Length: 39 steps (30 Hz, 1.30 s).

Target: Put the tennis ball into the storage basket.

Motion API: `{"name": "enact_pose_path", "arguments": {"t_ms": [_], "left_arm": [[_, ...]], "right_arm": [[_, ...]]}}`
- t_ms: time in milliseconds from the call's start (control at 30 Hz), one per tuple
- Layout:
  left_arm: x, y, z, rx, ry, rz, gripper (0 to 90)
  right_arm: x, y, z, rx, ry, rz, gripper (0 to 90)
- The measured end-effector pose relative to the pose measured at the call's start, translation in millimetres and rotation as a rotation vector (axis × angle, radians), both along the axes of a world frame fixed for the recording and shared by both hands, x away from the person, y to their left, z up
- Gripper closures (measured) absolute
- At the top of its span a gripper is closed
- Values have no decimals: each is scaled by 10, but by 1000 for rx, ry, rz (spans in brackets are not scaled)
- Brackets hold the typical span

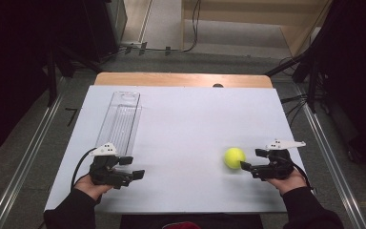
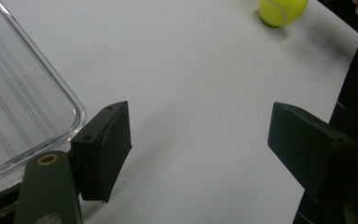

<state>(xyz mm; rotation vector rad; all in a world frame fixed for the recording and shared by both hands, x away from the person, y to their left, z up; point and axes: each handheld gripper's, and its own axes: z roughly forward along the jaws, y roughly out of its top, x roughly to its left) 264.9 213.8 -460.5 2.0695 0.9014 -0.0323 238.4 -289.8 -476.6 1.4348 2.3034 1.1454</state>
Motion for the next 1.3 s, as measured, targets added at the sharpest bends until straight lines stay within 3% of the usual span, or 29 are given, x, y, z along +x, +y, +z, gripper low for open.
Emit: {"name": "enact_pose_path", "arguments": {"t_ms": [1300], "left_arm": [[-8,6,-5,5,15,-7,222]], "right_arm": [[3,21,5,4,3,12,136]]}}
